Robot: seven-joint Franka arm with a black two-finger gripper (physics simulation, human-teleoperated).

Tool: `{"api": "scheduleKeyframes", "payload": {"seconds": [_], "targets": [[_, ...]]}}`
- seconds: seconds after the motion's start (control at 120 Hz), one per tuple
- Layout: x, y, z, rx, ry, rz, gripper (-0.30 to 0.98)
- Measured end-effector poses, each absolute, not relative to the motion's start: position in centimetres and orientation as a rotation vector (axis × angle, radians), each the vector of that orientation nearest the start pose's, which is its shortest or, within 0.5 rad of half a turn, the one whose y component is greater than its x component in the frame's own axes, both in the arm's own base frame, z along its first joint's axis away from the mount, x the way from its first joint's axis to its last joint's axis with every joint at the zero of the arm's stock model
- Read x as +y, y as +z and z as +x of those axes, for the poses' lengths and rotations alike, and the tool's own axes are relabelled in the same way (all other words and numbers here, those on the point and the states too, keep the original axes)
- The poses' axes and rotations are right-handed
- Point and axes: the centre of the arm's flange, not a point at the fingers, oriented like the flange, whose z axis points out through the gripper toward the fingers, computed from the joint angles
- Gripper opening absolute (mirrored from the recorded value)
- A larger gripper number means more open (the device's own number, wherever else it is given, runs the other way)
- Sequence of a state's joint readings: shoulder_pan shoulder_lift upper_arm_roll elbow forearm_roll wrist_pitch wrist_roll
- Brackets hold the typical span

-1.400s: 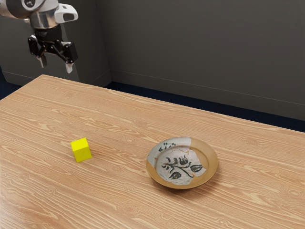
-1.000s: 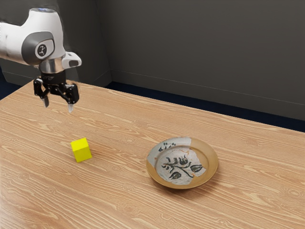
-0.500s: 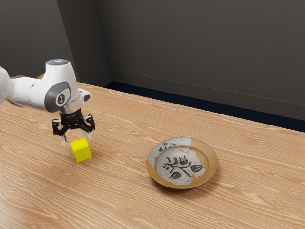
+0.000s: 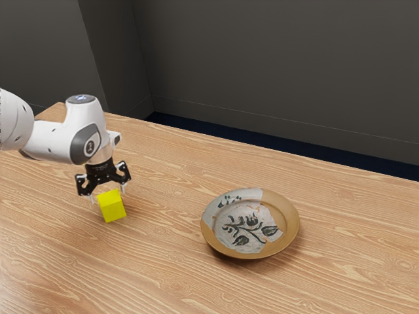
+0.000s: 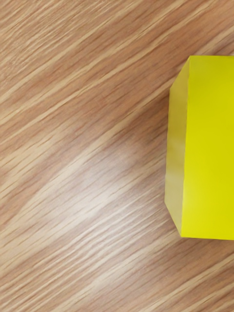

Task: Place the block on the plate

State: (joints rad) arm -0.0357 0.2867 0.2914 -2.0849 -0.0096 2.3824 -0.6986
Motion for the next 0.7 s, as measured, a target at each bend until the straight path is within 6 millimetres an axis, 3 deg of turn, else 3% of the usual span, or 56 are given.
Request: {"api": "scheduleKeyframes", "payload": {"seconds": [0.7], "targets": [[14.2,26.8,57.5,-1.519,-0.066,-2.679,0.69]]}}
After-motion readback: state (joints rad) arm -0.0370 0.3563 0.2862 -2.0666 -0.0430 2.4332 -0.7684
